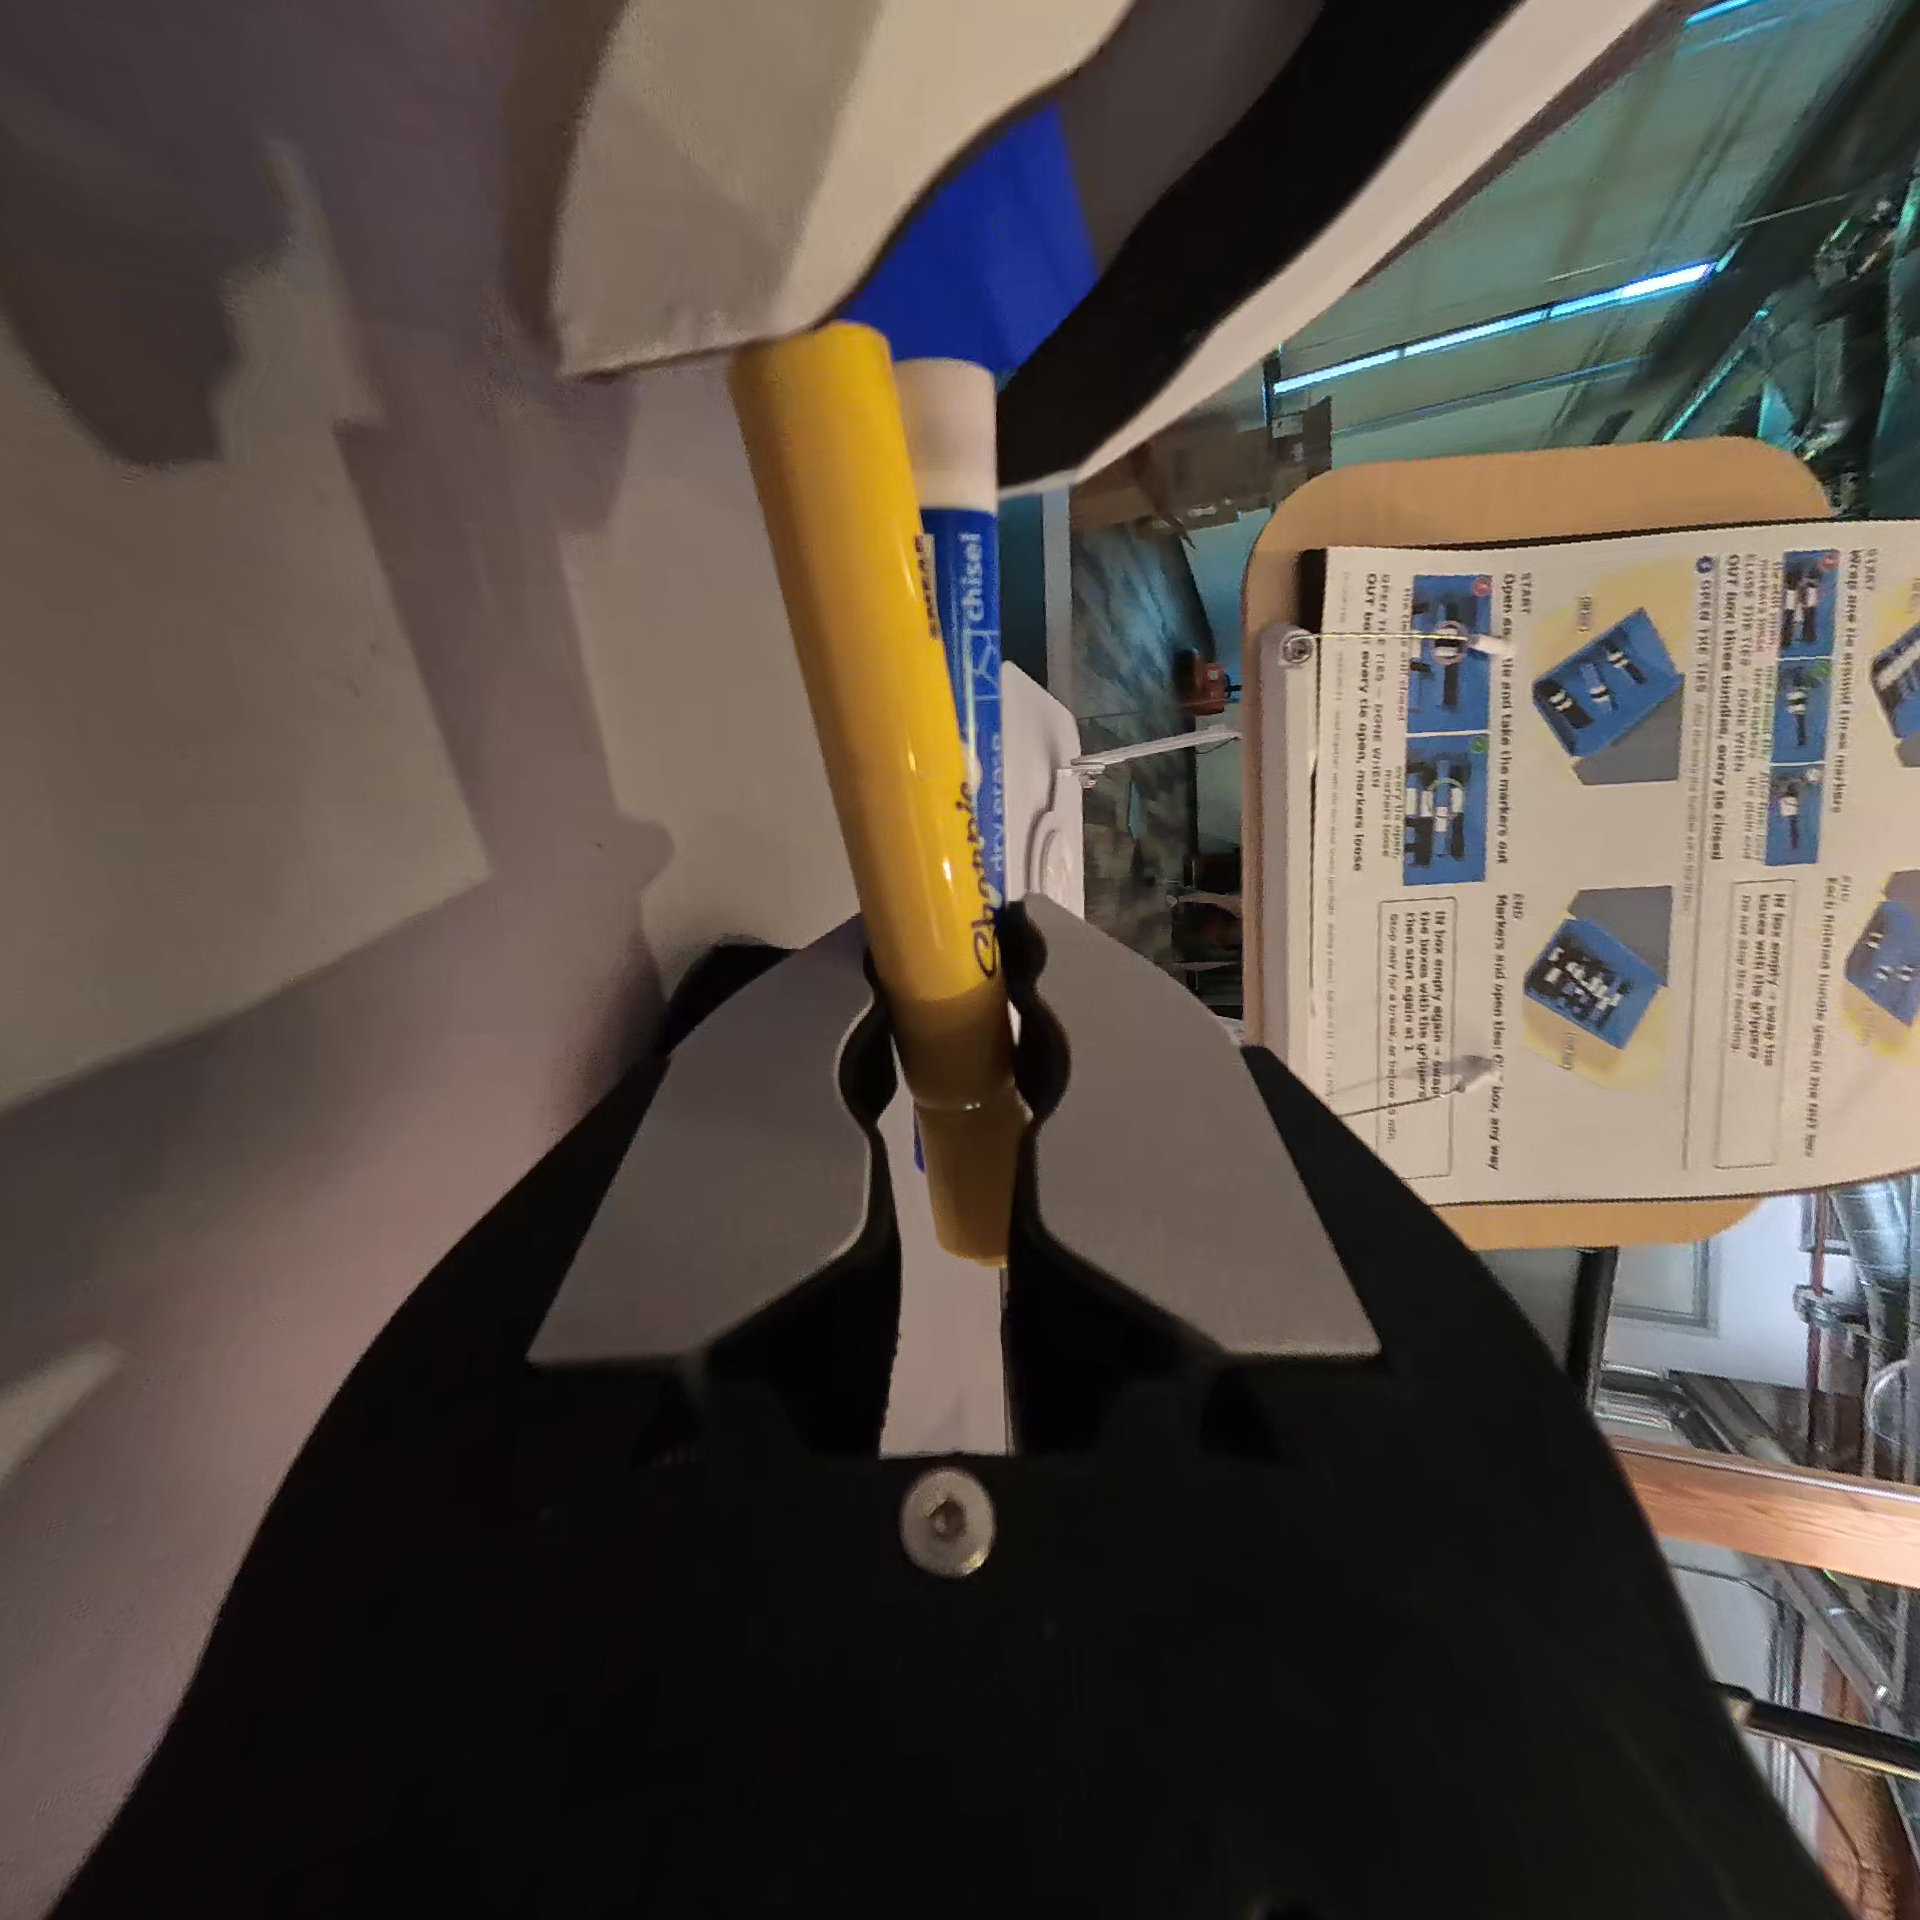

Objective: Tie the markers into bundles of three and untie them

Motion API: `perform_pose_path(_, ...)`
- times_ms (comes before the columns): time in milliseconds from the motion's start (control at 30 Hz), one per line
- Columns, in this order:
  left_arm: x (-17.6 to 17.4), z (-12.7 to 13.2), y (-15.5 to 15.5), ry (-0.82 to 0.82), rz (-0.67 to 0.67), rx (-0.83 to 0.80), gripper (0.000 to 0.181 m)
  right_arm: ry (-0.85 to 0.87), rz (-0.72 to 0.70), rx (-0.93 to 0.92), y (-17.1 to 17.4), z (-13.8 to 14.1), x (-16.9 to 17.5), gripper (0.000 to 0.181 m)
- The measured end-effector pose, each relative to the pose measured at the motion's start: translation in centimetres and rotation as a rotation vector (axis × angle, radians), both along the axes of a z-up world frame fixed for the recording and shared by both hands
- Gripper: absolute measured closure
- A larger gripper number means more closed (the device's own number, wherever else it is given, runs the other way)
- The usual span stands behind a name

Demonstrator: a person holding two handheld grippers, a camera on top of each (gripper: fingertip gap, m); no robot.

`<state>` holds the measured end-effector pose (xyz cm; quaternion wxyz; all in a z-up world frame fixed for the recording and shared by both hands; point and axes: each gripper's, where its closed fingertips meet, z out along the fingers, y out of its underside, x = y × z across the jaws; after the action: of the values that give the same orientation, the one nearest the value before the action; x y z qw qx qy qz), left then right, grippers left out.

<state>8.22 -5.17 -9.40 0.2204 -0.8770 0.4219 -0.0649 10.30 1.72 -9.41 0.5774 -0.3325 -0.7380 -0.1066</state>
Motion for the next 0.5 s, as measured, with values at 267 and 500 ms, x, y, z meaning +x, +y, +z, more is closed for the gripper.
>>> perform_pose_path(267, -1.5, 0.2, 0.2, 0.047, -0.001, 0.047, 0.108, -0.018, -0.020, 0.019, 0.7, -0.7, 0.1, 0.161)
perform_pose_path(500, -0.8, -0.6, 0.5, 0.123, -0.061, 0.075, 0.107, 0.004, -0.006, 0.052, -0.9, 0.5, -0.5, 0.161)
